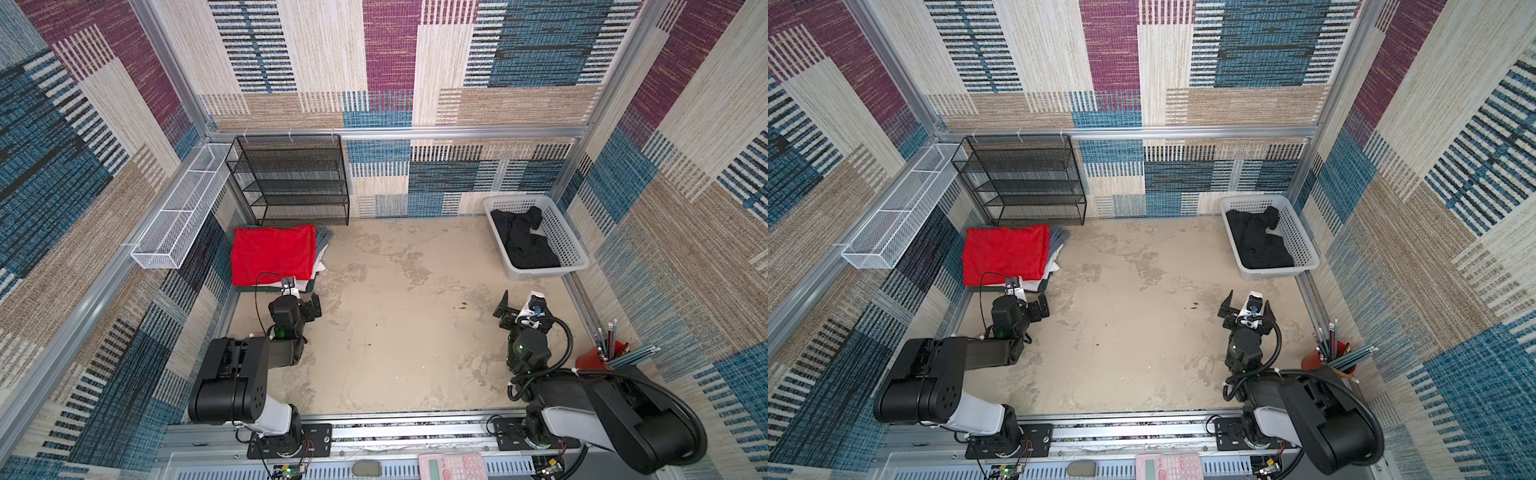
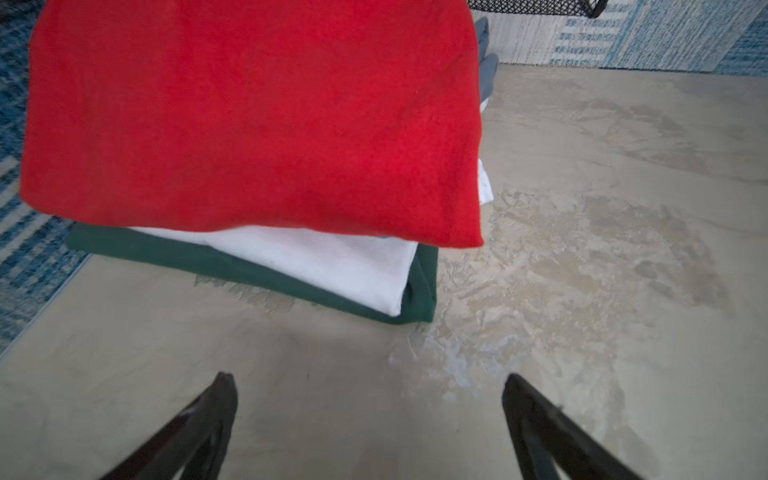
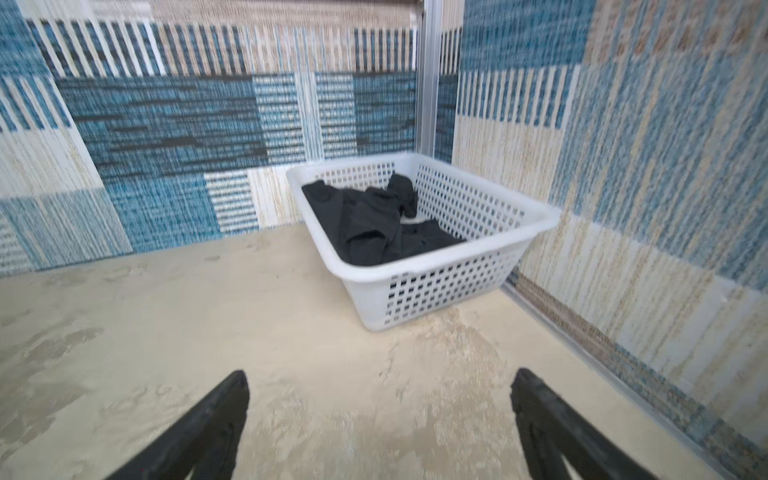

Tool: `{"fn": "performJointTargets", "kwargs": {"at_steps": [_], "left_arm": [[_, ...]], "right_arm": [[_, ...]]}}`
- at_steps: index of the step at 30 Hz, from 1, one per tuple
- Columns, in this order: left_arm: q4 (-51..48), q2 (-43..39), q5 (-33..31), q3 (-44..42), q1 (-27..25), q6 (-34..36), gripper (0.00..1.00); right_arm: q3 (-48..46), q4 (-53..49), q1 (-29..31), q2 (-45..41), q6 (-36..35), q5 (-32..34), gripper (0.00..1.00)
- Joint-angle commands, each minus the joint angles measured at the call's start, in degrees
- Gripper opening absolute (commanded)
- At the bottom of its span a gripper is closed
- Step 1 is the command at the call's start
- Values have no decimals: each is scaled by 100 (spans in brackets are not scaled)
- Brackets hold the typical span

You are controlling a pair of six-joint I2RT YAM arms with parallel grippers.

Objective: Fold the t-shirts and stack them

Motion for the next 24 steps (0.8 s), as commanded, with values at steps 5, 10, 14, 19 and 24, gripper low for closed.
{"fn": "performJointTargets", "kwargs": {"at_steps": [5, 10, 14, 19, 24], "left_arm": [[250, 60, 465, 179, 92, 52, 100], [311, 72, 461, 158, 98, 40, 100], [291, 72, 459, 173, 93, 43, 100], [307, 60, 460, 159, 92, 41, 100], [310, 63, 456, 160, 94, 43, 100]], "right_arm": [[197, 2842, -172, 1650, -1043, -289, 99], [489, 1817, -460, 1422, -762, -788, 99], [605, 1165, -763, 1207, -452, -1380, 99], [1007, -27, -1501, 1067, 167, -2660, 99], [1096, -83, -1754, 1329, 259, -3242, 99]]}}
